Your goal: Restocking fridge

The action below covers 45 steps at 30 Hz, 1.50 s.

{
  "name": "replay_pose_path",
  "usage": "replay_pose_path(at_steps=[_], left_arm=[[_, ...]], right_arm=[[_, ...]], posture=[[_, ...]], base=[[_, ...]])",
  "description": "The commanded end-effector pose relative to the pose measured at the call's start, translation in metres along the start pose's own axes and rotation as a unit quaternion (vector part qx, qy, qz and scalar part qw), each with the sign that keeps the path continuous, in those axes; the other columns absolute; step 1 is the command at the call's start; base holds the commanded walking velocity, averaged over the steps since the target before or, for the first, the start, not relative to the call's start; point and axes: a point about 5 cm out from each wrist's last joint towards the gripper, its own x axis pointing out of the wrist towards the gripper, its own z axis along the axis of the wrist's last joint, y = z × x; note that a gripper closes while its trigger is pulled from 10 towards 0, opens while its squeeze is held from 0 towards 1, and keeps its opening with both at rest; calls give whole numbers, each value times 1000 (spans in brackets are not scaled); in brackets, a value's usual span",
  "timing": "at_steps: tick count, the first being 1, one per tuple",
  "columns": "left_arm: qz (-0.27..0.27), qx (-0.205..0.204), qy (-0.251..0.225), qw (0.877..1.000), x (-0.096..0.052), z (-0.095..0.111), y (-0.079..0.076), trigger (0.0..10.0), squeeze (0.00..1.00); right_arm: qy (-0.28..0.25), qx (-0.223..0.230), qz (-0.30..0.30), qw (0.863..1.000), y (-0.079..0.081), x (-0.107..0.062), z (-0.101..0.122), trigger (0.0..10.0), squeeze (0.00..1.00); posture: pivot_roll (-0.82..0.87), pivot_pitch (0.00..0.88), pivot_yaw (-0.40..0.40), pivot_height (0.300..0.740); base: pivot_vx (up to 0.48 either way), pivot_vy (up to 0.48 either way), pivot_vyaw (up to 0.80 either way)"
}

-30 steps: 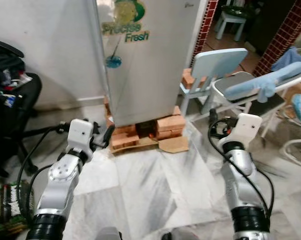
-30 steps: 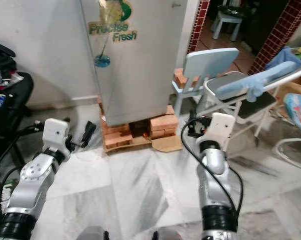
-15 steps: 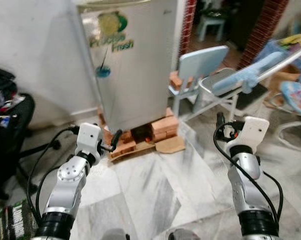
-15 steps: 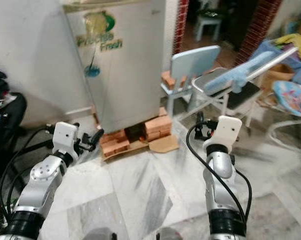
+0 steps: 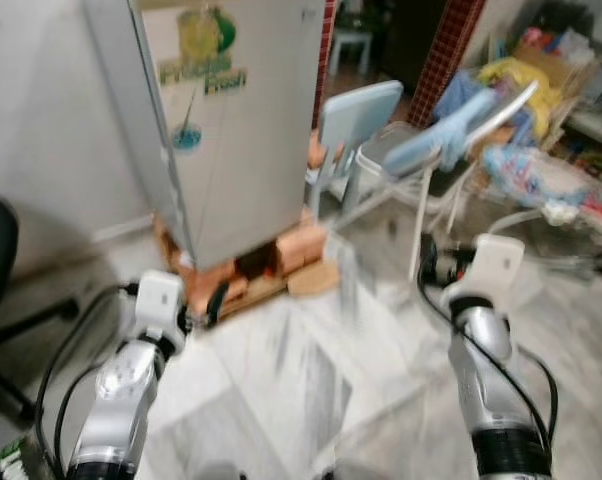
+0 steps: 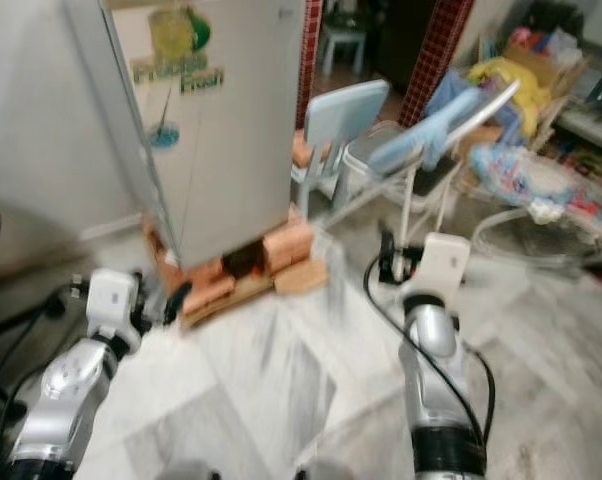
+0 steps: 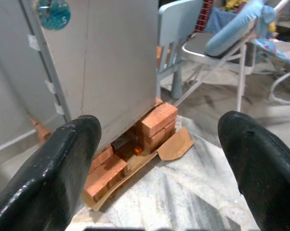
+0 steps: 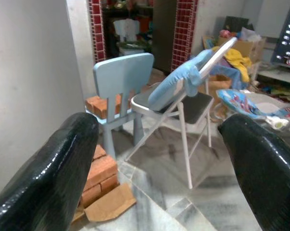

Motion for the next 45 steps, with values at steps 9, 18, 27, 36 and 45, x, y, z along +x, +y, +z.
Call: replay_pose_path(at_steps=[9,18,27,36,45], left_arm=[[-12,11,-7,1000,3,5,2,10000,0],[6,6,9,1000,10,4,6,10000,0],[6,-7,20,1000,6,0,3,10000,0],[-3,37,17,999,0,-3,-2,10000,0],[-1,39,14,999,10,6,0,10000,0]], right_arm=[[-6,0,-5,1000,-3,-1,4,10000,0],[-10,-1,-13,1000,-3,-1,4,10000,0],[-7,1,-11,1000,-3,-3,2,10000,0],[-14,6,-32,999,-5,-7,1,10000,0],[-6,3,-30,1000,-7,-9,-1,10000,0]], posture=[[-12,0,-58,740],[-12,0,-44,740],[0,0,-53,740],[-14,0,-13,740],[-18,0,-23,740]], base=[[472,0,-800],[407,150,-800],[0,470,-297],[0,267,0],[0,68,0]])
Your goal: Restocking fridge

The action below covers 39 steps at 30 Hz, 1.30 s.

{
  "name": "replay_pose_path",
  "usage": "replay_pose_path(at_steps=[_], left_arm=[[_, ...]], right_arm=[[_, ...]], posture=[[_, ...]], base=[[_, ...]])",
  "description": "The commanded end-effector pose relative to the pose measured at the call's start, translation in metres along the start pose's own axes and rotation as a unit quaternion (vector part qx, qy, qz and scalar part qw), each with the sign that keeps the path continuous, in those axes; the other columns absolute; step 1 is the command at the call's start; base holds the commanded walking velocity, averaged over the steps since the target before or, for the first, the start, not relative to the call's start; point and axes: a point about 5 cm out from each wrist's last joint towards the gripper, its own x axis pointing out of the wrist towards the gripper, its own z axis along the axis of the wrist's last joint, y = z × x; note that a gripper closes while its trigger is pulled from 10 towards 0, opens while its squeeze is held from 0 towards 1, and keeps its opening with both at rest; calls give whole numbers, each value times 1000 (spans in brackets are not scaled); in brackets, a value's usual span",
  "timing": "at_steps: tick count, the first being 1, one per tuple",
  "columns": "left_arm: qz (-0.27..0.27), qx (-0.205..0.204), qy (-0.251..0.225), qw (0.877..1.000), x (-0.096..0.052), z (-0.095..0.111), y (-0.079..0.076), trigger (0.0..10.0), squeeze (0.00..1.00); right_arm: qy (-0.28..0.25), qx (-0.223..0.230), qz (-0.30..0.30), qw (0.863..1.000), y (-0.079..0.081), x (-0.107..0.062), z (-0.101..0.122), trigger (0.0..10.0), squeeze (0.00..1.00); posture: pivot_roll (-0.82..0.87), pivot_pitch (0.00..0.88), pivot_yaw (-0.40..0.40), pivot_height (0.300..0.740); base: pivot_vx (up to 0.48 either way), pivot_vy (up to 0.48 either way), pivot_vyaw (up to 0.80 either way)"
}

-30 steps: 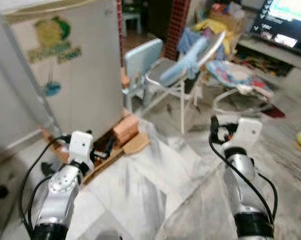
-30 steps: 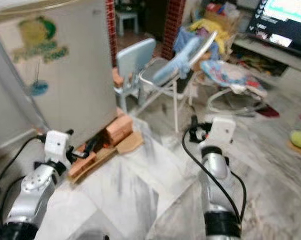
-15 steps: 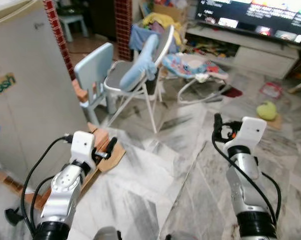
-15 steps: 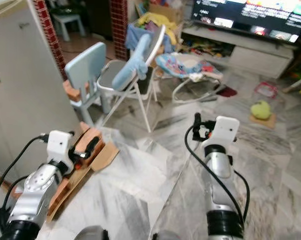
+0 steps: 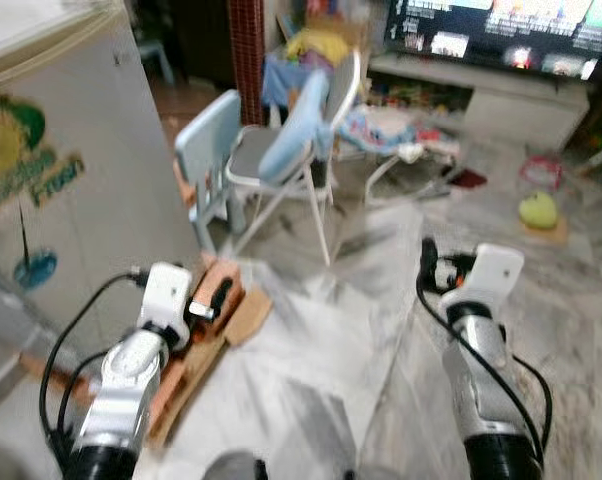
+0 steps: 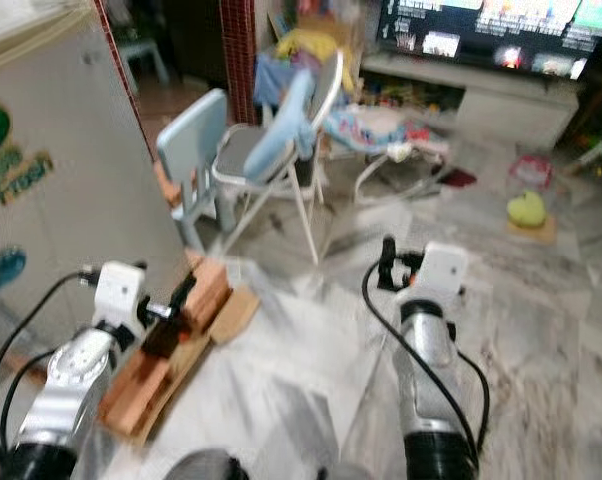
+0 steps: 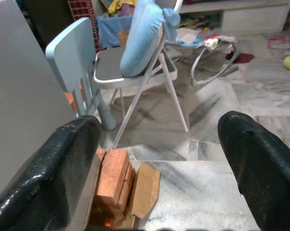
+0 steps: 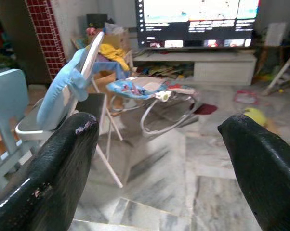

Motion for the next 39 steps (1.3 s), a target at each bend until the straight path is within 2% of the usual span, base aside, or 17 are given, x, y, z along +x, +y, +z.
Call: replay_pose_path(at_steps=[1,6,7,13,19,27,28,30,33,39], left_arm=[[-1,3,-1,1000,1,2,-2,10000,0],[3,2,9,1000,-7,-2,-6,10000,0],[-5,12,11,1000,-10,-4,-8,10000,0],[-4,15,9,1000,-12,-4,-8,10000,0],[9,4,6,1000,-11,-2,-4,10000,0],[10,12,-5,1000,-10,2,-4,10000,0],[2,-6,-15,1000,-11,6,-5,10000,0],[-1,-37,-24,999,-11,11,-3,10000,0],[10,-15,-32,999,-12,11,2,10000,0],[3,-24,-41,999,-8,16,7,10000,0]], right_arm=[[-11,-6,1,1000,-2,3,7,10000,0],[-11,-14,13,1000,0,7,10,10000,0],[-11,-15,14,1000,1,11,11,10000,0],[-11,-16,19,1000,4,13,11,10000,0],[-15,-24,23,999,3,14,13,10000,0],[-17,-30,20,999,1,19,15,10000,0],[-17,-31,21,999,2,20,16,10000,0],[-18,-33,28,999,5,21,17,10000,0],[-20,-33,28,999,6,22,17,10000,0],[-31,-35,22,999,5,28,23,10000,0]], posture=[[-12,1,-32,740],[6,12,-48,740],[13,13,-52,740],[21,15,-60,740],[23,12,-65,740],[29,11,-76,740],[34,15,-81,740],[34,21,-83,740],[33,8,-84,740],[32,7,-77,740]], base=[[0,394,0],[0,426,0],[-240,416,0],[-241,416,0],[0,443,0],[0,456,0],[0,435,0],[0,300,0],[0,100,0],[0,0,0]])
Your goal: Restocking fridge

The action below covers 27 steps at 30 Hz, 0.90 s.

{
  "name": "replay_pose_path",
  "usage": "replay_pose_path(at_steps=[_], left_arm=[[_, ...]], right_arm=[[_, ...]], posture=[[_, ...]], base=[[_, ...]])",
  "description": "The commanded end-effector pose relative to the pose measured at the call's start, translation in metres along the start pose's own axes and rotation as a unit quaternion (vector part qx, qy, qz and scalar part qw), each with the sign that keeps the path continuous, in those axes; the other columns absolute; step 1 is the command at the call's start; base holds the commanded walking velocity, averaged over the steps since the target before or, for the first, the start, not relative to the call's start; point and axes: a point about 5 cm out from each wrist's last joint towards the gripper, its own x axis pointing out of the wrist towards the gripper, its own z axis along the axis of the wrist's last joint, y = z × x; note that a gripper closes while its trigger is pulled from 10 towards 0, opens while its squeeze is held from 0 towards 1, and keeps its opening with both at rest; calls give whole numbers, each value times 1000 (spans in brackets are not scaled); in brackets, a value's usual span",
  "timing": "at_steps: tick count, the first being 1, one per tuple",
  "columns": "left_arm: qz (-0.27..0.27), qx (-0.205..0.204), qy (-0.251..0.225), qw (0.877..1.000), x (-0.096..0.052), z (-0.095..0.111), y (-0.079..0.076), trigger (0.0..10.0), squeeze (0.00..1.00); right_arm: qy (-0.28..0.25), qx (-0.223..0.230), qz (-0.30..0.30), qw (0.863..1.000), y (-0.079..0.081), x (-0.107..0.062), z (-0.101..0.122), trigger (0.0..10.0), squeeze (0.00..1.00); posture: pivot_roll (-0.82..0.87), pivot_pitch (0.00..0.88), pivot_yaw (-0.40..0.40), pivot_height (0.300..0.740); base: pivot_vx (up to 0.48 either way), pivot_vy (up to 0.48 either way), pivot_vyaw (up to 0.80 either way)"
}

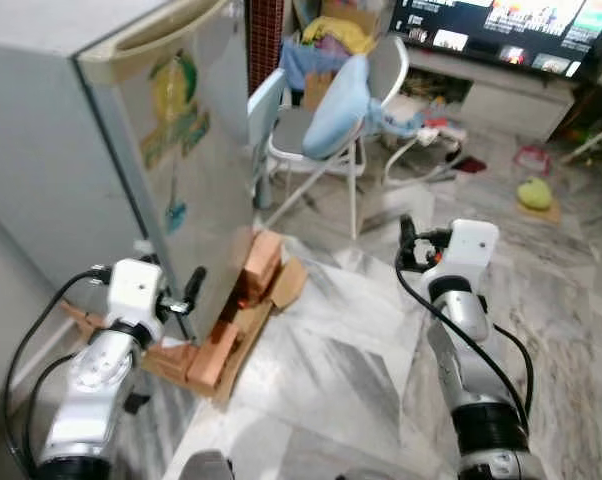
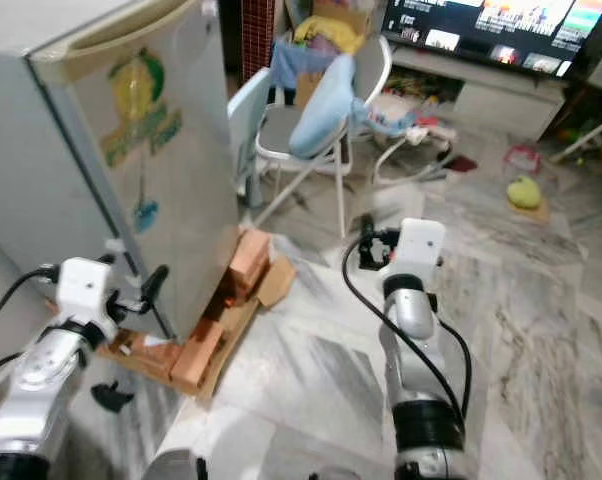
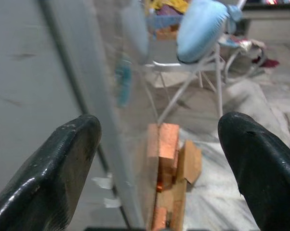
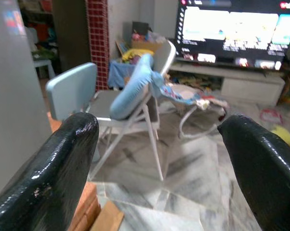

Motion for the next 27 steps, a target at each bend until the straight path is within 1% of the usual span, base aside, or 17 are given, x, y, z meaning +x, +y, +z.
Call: replay_pose_path(at_steps=[1,4,6,9,12,15,20,22,25,27], left_arm=[[-23,-3,-11,1000,5,5,-9,10000,0],[-24,-8,-3,1000,2,2,-6,10000,0],[-24,-9,-5,1000,3,2,-5,10000,0],[-28,-11,-7,1000,6,4,-4,10000,0],[-34,-16,-5,999,8,4,-5,10000,0],[-39,-17,-14,999,11,8,-7,10000,0],[-51,-16,-18,998,12,9,-13,10000,0],[-47,-26,-17,998,13,8,-13,10000,0],[-34,-17,-24,999,14,8,-13,10000,0],[-24,-21,-35,999,13,10,-13,10000,0]], right_arm=[[1,-8,-21,1000,-13,0,-1,10000,0],[0,-5,-32,999,-15,-4,0,10000,0],[1,-2,-31,1000,-15,-6,0,10000,0],[-1,-2,-43,999,-19,-6,1,10000,0],[-5,-2,-47,999,-20,-4,3,10000,0],[-9,-4,-49,999,-22,-1,5,10000,0],[-14,-3,-55,998,-24,1,8,10000,0],[-15,-3,-55,998,-23,1,8,10000,0],[-18,-4,-51,999,-21,2,9,10000,0],[-16,-8,-44,999,-19,1,8,10000,0]], posture=[[30,5,-77,740],[21,3,-72,740],[21,4,-68,740],[16,4,-59,740],[19,5,-57,740],[19,3,-52,740],[16,0,-57,740],[12,0,-60,740],[18,0,-76,740],[22,0,-84,740]], base=[[0,0,0],[0,0,0],[0,0,-547],[0,445,-800],[0,446,-800],[0,446,-744],[0,425,0],[262,401,0],[259,399,0],[0,0,0]])
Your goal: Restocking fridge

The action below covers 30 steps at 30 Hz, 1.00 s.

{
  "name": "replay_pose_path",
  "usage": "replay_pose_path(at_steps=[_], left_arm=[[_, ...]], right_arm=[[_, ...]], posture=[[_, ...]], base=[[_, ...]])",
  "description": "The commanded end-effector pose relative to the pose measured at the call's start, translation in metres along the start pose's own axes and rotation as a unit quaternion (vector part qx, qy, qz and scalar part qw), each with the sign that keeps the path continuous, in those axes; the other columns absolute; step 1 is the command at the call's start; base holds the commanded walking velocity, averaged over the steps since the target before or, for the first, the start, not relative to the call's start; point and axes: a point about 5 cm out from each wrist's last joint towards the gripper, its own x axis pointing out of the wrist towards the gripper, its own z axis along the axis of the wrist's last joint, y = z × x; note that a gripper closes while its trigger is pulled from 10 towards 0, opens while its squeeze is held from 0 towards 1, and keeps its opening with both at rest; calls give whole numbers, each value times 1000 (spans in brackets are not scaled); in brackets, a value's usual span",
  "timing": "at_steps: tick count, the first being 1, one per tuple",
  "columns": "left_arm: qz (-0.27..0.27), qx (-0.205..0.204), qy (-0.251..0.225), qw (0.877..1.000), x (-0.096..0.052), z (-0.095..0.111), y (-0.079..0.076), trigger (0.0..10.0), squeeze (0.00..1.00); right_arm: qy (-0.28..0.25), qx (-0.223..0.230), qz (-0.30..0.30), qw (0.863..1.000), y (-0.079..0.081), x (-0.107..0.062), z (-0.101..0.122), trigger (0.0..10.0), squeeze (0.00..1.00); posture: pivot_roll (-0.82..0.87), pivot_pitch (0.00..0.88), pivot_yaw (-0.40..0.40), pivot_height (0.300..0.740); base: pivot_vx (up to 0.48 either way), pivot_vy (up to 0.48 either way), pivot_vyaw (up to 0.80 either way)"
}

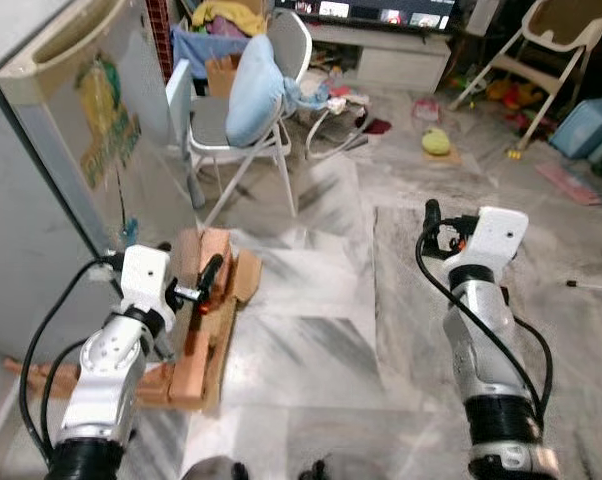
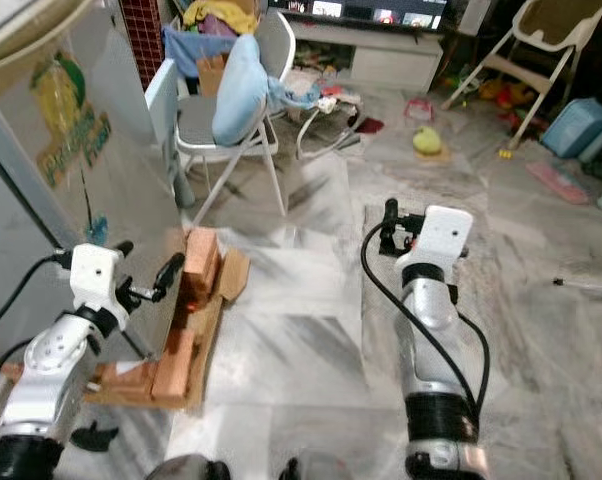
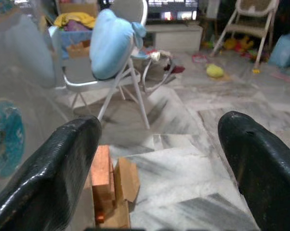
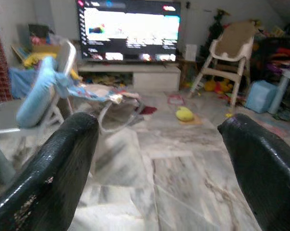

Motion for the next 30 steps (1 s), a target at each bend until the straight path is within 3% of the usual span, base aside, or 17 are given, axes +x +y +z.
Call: replay_pose_path(at_steps=[1,8,13,18,20,26,30], left_arm=[[15,11,-8,1000,0,4,5,10000,0],[80,-4,-7,997,-12,-4,9,10000,0],[95,2,-13,995,-1,0,14,10000,0],[78,10,-25,997,16,10,16,10000,0],[93,28,-20,995,29,11,24,10000,0],[122,36,-20,992,37,14,36,10000,0],[171,37,-18,984,38,16,51,10000,0]], right_arm=[[-8,-1,14,1000,6,2,4,10000,0],[5,-9,38,999,12,2,-1,10000,0],[8,-5,39,999,13,0,-4,10000,0],[13,-1,51,999,19,-5,-6,10000,0],[14,-12,67,998,23,-10,-8,10000,0],[20,-14,65,998,17,-15,-9,10000,0],[66,26,167,983,30,-30,-17,10000,51]], posture=[[22,0,-84,740],[43,0,-125,740],[47,0,-123,740],[51,18,-133,740],[32,24,-127,740],[9,26,-117,740],[-15,28,-113,740]], base=[[0,0,0],[0,0,0],[0,0,0],[0,0,0],[0,0,0],[0,0,0],[0,0,0]])
